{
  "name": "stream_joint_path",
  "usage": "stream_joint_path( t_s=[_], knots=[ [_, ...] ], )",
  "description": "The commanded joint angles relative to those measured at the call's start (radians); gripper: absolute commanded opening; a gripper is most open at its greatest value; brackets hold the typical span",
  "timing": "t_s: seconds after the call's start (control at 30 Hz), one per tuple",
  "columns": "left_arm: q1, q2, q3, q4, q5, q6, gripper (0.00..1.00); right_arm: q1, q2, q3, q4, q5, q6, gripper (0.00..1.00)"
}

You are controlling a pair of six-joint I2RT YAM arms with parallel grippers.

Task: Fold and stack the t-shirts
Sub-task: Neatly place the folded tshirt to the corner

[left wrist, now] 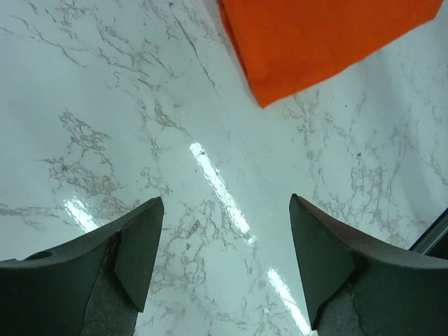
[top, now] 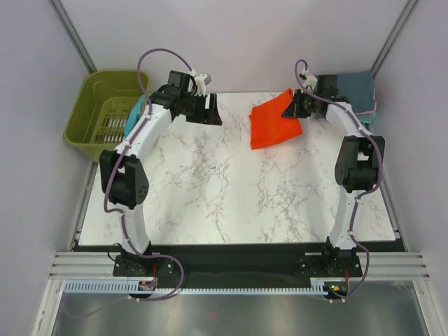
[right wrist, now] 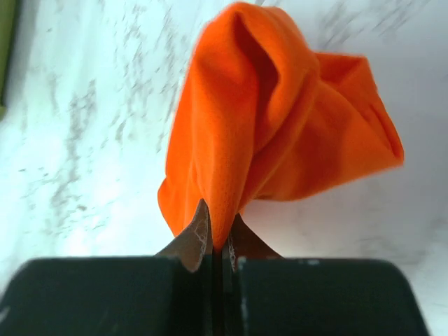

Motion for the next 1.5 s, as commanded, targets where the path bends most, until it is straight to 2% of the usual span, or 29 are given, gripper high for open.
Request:
stream_joint_path(
  t_s=[0.0,0.23,0.6,1.17,1.47],
  knots=[
    [-0.003,-0.113,-0.048,-0.035,-0.011,0.094,0.80,-0.009,-0.032,0.184,-0.163,0.091,-0.234,0.00],
    [-0.003,-0.208,-0.152,-0.034,-0.099,0.111,0.80,-0.056,0.027,0.375,-0.190,0.186,-0.292,0.00],
    [-0.003,-0.224,-0.217,-0.031,-0.099,0.108,0.81,-0.125,0.109,0.623,-0.206,0.223,-0.274,0.00],
    [-0.003,-0.196,-0.209,-0.023,-0.100,0.100,0.81,-0.237,0.160,0.750,-0.193,0.204,-0.228,0.00],
    [-0.005,-0.185,-0.205,-0.021,-0.099,0.097,0.81,-0.265,0.154,0.732,-0.188,0.192,-0.197,0.00]
  ],
)
